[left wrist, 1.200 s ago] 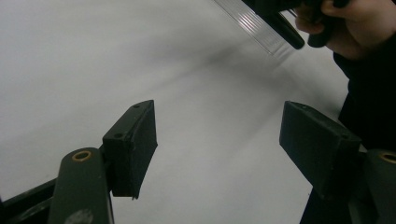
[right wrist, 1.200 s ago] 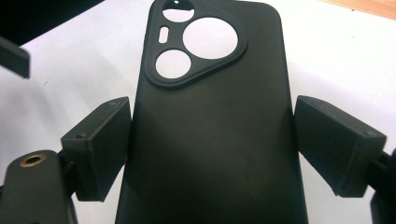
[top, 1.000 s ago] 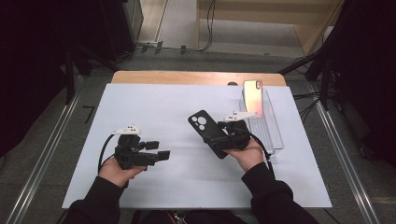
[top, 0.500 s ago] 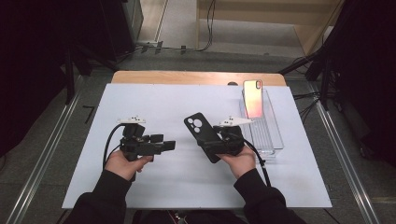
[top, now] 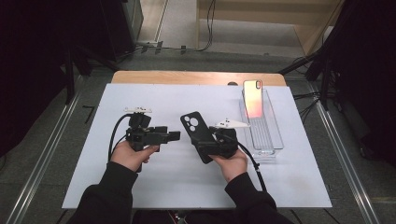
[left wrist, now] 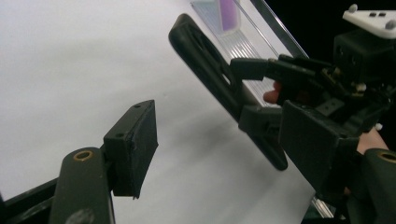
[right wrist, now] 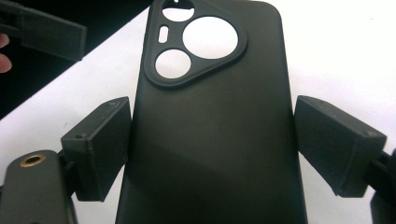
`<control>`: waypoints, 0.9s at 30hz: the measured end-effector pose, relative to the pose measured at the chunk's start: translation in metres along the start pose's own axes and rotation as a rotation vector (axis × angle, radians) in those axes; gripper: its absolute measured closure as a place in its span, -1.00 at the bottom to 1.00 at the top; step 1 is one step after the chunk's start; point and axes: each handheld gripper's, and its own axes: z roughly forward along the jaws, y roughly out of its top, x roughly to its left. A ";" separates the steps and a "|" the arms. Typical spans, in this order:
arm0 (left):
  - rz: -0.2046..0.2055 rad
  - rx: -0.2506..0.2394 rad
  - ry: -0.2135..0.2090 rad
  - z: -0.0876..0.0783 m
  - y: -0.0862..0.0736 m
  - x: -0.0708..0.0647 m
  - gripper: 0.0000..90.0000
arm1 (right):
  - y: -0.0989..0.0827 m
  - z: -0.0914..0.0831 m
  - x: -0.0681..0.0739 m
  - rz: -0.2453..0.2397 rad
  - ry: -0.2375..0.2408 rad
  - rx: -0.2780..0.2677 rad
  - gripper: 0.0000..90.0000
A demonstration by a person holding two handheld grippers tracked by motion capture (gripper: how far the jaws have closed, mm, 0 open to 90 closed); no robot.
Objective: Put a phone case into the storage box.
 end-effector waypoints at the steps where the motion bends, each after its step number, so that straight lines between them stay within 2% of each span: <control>1: -0.002 0.003 0.009 0.001 0.002 0.000 -0.37 | 0.000 0.001 0.001 0.009 0.003 -0.010 -0.72; 4: 0.001 0.005 0.036 0.005 0.007 -0.002 -0.37 | -0.001 0.001 0.005 0.021 0.009 -0.030 -0.72; 5: 0.005 0.000 0.066 0.006 0.010 -0.004 -0.37 | -0.001 0.002 0.005 0.024 0.013 -0.034 -0.72; 6: 0.007 0.003 0.073 0.007 0.011 -0.004 -0.36 | -0.001 0.003 0.006 0.033 0.023 -0.034 -0.72; 10: -0.015 0.007 0.074 0.013 0.018 -0.006 -0.32 | -0.003 0.007 0.007 0.046 0.024 -0.039 -0.72; 15: -0.069 0.004 0.078 0.021 0.022 -0.001 -0.32 | -0.004 0.006 0.009 0.069 0.025 -0.075 -0.72; 18: -0.140 0.015 0.066 0.025 0.026 0.003 -0.28 | -0.006 0.006 0.012 0.077 0.025 -0.085 -0.72; 20: -0.162 0.002 0.064 0.026 0.027 0.004 -0.25 | -0.007 0.007 0.014 0.079 0.027 -0.095 -0.72; 23: -0.173 -0.004 0.068 0.029 0.029 0.005 -0.20 | -0.010 0.008 0.015 0.105 0.036 -0.106 -0.72; 27: -0.164 -0.013 0.084 0.031 0.032 0.003 -0.11 | -0.013 0.012 0.013 0.164 0.064 -0.110 -0.72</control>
